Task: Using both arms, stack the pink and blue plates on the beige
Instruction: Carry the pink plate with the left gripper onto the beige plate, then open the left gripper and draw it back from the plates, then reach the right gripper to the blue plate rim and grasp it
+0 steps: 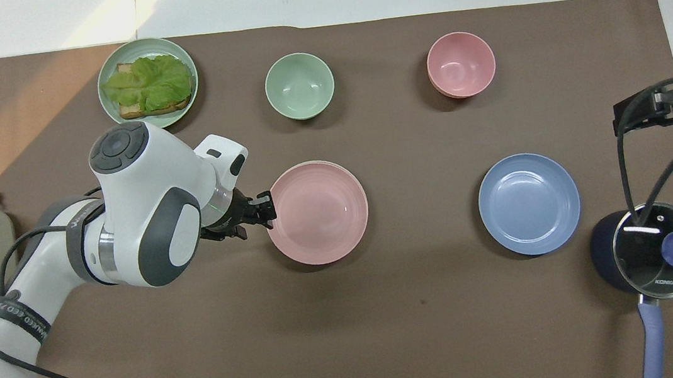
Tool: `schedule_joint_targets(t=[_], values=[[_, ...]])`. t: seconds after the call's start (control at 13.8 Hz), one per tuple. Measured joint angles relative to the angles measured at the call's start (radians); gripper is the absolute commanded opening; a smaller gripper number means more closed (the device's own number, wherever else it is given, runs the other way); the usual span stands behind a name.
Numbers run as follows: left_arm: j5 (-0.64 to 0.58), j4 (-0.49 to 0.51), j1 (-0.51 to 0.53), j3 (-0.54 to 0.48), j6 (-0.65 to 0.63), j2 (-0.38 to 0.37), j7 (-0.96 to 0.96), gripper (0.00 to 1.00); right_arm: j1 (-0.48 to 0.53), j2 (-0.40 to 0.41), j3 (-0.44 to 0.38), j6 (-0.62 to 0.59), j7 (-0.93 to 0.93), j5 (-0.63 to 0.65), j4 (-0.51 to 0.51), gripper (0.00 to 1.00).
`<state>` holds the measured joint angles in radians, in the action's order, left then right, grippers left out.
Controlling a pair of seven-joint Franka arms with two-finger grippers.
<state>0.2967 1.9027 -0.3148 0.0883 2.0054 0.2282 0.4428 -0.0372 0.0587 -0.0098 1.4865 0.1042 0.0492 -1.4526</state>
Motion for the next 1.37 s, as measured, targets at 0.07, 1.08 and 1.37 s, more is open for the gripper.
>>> schedule_joint_targets(t=[0.07,1.08,1.37], values=[[-0.027,-0.001,0.024,-0.005,0.0,-0.001,-0.011,1.0,0.0,0.0,0.0,0.0,0.0,0.0,0.0,1.0],[-0.272,-0.183,0.284,-0.025,-0.194,-0.196,-0.373,1.0,0.124,-0.021,-0.005,0.261,-0.114,-0.016,-0.192,1.0],[-0.274,-0.224,0.286,-0.035,-0.246,-0.204,-0.429,1.0,0.136,-0.015,-0.005,0.42,-0.162,-0.026,-0.343,1.0]])
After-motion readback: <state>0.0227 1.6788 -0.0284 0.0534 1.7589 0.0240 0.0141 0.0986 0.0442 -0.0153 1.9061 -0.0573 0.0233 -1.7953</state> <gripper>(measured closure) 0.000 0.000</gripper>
